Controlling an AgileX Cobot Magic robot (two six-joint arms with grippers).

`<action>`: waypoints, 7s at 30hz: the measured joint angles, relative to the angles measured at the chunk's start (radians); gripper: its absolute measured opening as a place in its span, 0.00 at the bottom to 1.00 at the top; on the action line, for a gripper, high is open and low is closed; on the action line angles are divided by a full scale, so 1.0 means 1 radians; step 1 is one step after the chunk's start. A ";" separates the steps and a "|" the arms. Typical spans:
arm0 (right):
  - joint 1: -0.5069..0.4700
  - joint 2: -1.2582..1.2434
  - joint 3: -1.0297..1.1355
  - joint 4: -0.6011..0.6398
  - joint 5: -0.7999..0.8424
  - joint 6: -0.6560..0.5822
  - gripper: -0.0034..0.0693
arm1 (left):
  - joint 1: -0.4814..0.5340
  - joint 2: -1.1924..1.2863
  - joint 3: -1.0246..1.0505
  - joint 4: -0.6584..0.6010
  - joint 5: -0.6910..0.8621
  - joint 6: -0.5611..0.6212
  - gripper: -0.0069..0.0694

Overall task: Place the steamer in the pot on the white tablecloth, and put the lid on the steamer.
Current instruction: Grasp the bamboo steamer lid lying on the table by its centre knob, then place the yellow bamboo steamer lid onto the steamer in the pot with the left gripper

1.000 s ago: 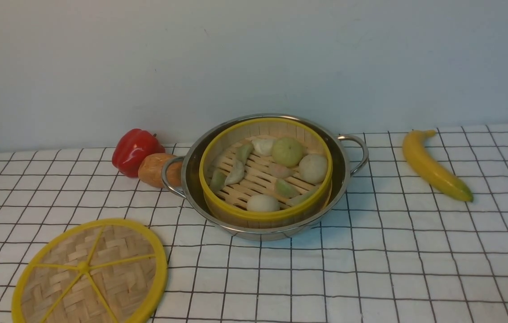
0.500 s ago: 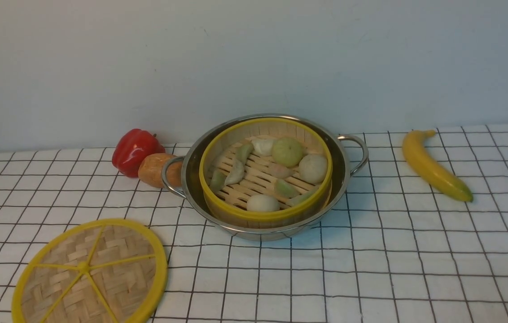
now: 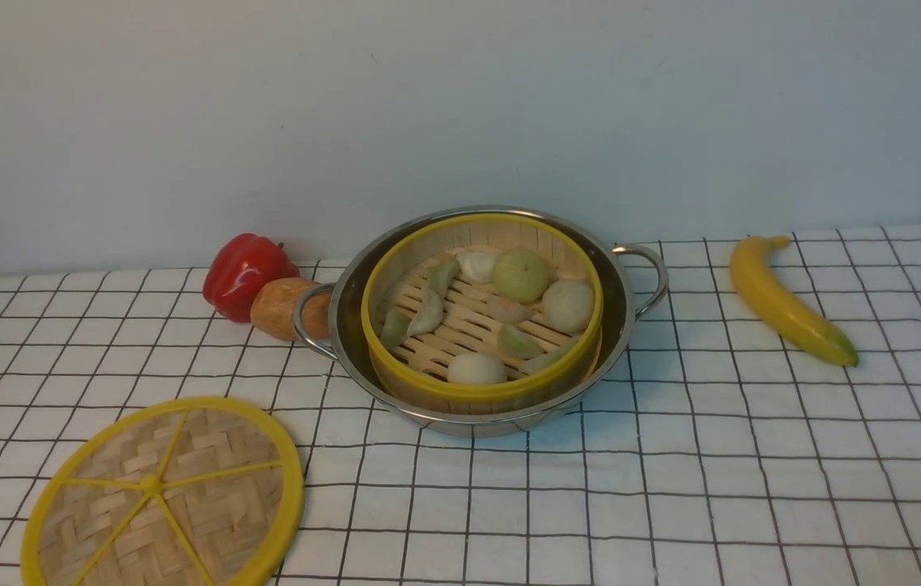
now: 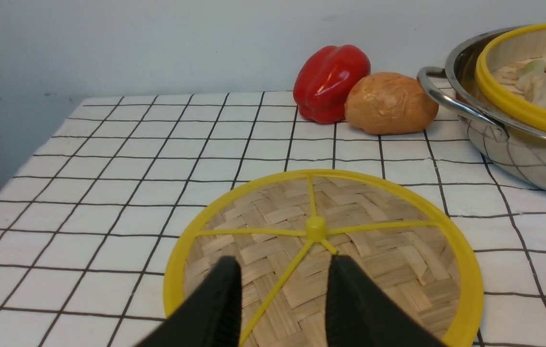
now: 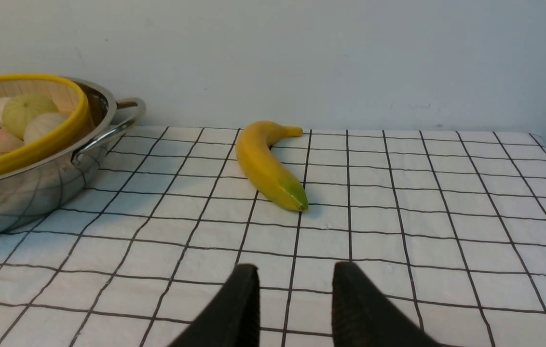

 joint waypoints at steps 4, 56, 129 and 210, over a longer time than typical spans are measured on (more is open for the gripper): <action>0.000 0.000 0.000 0.000 -0.001 0.000 0.38 | 0.000 0.000 0.000 0.000 0.000 0.000 0.41; 0.000 0.000 0.000 0.000 -0.003 -0.007 0.38 | 0.000 0.641 -0.709 -0.180 0.851 0.106 0.41; 0.000 0.000 0.000 0.000 -0.003 -0.007 0.38 | -0.364 1.919 -1.988 -0.112 0.887 0.449 0.24; 0.000 0.000 0.000 0.000 -0.003 -0.007 0.38 | -0.499 2.297 -2.165 -0.056 0.750 1.155 0.24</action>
